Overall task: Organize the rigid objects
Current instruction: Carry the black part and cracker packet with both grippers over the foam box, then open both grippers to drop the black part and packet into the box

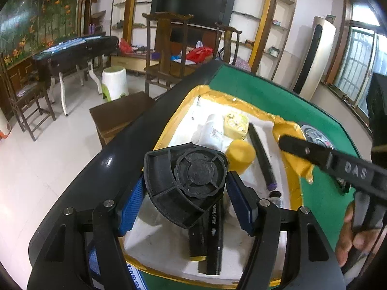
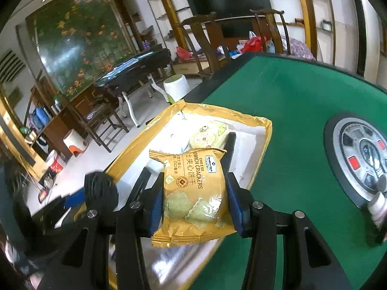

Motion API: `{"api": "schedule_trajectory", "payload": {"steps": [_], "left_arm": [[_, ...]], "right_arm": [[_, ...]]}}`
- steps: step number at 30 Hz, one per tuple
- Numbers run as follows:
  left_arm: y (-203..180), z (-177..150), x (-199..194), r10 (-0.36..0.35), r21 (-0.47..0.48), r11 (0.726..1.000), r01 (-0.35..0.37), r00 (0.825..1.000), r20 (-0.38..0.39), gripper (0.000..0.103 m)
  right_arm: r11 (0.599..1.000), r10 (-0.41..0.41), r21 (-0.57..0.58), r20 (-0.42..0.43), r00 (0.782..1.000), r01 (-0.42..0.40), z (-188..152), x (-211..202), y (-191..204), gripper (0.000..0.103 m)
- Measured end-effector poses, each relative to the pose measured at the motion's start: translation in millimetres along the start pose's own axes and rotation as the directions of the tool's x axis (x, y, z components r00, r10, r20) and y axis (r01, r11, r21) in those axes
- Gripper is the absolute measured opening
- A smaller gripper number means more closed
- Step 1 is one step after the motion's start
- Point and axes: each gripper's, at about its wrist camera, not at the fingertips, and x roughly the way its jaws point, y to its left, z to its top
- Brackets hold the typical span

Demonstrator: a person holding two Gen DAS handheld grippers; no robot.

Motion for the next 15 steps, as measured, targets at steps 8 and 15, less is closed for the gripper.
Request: {"api": "schedule_trajectory", "payload": {"steps": [8,15], "left_arm": [[2,-3,3,-0.005,0.008,1.000,0.005,1.000,-0.016,0.067],[-1,-5,8,-0.014,0.028,0.999,0.016,0.999,-0.037,0.067]], "right_arm": [[0.998,-0.062,0.003,-0.025,0.998,0.063,9,20,3,0.043],[0.994,-0.109,0.011,-0.068,0.992,0.110,13,38,-1,0.042]]}}
